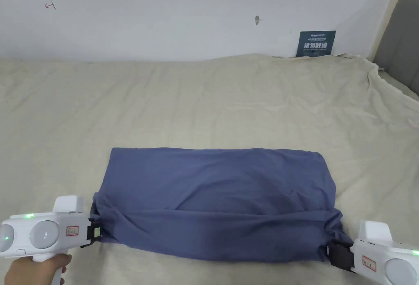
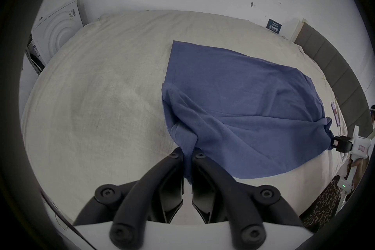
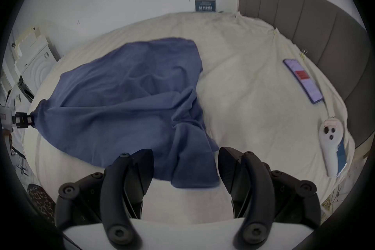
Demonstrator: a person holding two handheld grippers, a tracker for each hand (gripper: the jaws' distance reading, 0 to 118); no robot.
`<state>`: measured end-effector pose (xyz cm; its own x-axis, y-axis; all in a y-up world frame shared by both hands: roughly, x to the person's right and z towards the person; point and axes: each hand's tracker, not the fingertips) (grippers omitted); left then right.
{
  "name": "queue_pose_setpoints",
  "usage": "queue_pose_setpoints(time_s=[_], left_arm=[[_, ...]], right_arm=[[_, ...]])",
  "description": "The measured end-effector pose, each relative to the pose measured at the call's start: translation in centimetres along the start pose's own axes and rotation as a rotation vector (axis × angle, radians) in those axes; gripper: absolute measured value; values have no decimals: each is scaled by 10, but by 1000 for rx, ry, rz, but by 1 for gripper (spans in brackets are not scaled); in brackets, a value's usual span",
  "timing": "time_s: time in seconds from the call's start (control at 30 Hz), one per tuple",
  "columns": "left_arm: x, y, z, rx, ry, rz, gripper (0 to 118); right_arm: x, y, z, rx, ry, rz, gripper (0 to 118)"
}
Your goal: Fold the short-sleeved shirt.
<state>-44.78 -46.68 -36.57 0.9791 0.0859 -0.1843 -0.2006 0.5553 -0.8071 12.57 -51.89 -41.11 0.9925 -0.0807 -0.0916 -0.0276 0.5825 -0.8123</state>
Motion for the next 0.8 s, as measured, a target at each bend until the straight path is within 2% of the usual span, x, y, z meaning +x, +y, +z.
queue_pose_setpoints(time_s=[0.07,0.1,0.13,0.17,0.2,0.23,0.4,0.53,0.8], left_arm=[[-1,-2,-2,-6,2,2,3],[1,-4,-2,-8,1,5,3],[1,-6,-3,-11,0,10,3],[0,-8,-3,-13,-2,15,3],[-2,-10,-3,-16,-3,22,3],[-5,-11,-5,-16,-5,32,3],[-17,-21,7,-6,-31,90,3],[-22,-39,28,0,-29,92,3],[-31,-109,66,-33,-42,106,3]], right_arm=[[2,-1,-7,-14,3,-25,43],[3,-1,-9,-19,10,-25,43],[4,-4,-10,-23,22,-23,38],[5,-5,-10,-23,38,-30,27],[6,-7,-7,-16,78,-58,8],[6,-7,-3,-1,68,-69,5],[11,-11,35,85,112,-83,5],[15,-17,66,107,124,-57,5],[26,-60,94,60,145,-39,5]])
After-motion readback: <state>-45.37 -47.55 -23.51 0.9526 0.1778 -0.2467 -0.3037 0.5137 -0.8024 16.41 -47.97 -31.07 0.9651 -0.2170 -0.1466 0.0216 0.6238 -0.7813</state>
